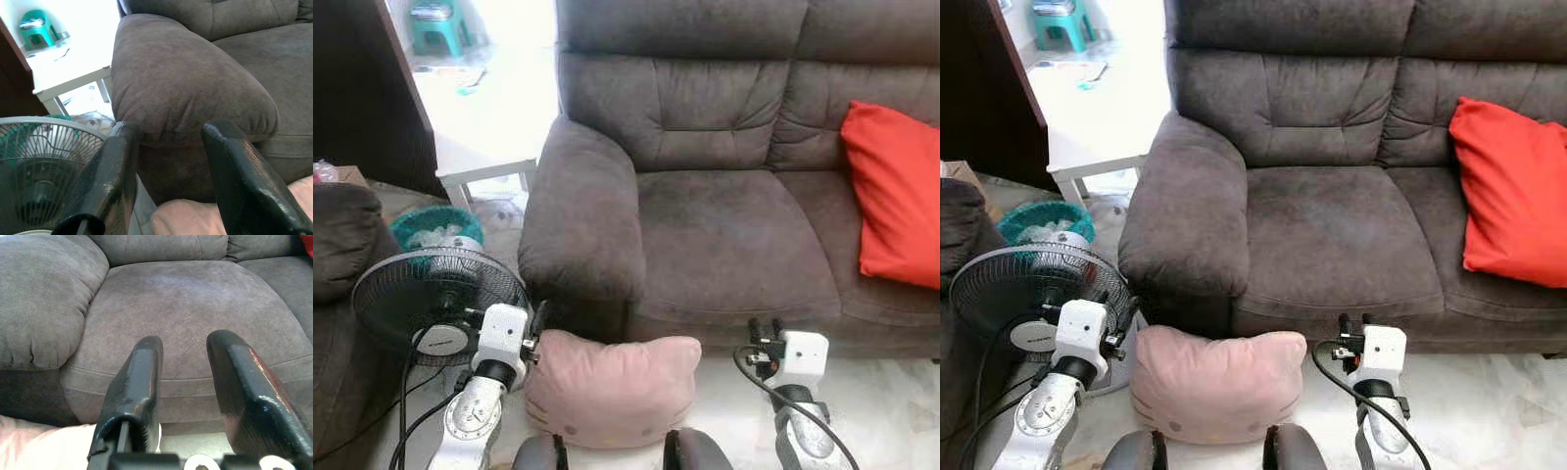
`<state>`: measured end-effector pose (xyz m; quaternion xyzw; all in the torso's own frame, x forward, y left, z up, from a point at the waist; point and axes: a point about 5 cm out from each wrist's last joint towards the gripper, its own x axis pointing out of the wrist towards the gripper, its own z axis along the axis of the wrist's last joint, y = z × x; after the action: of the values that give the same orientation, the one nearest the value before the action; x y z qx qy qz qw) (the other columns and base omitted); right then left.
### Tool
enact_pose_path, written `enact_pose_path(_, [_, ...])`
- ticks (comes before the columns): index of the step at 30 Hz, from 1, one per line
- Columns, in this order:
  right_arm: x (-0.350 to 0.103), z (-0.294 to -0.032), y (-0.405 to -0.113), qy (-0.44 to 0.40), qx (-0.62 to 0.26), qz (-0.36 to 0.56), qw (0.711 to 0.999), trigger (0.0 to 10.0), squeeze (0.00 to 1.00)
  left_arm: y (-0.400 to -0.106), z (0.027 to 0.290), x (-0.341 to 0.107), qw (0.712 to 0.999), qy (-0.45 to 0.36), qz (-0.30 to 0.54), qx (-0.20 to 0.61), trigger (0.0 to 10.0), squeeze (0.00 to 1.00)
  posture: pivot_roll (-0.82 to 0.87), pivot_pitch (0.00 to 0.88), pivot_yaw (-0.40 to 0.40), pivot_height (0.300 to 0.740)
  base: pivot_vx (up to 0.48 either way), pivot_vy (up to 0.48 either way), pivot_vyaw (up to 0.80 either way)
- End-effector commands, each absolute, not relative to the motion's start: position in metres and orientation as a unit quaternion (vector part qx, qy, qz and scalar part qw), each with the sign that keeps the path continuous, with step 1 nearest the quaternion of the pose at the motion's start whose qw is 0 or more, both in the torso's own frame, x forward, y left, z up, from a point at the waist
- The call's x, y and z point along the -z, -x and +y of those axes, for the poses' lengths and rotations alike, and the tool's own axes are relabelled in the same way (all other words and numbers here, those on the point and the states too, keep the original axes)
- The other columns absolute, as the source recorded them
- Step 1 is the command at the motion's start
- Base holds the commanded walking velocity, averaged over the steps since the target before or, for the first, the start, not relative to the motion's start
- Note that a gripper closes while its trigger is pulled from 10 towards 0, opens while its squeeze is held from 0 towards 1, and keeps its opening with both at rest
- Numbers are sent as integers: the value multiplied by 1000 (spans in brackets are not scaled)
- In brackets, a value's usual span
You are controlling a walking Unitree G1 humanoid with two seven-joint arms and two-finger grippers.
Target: Move the pillow to the sofa from floor
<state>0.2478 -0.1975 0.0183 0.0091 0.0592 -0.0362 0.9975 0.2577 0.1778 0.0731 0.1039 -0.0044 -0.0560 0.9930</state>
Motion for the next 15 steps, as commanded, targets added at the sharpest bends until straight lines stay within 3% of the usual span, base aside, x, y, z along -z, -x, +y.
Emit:
enact_pose_path(1, [-18, -198, -248, -9, 37, 60, 997, 10000, 0, -259, 178, -77, 993, -107, -11, 54, 10000, 0, 91, 13, -33, 615, 262, 0, 0])
enact_pose_path(15, [-17, -198, -248, -9, 36, 63, 997, 10000, 0, -259, 179, -78, 993, -109, -13, 46, 10000, 0, 87, 25, -33, 615, 303, 0, 0])
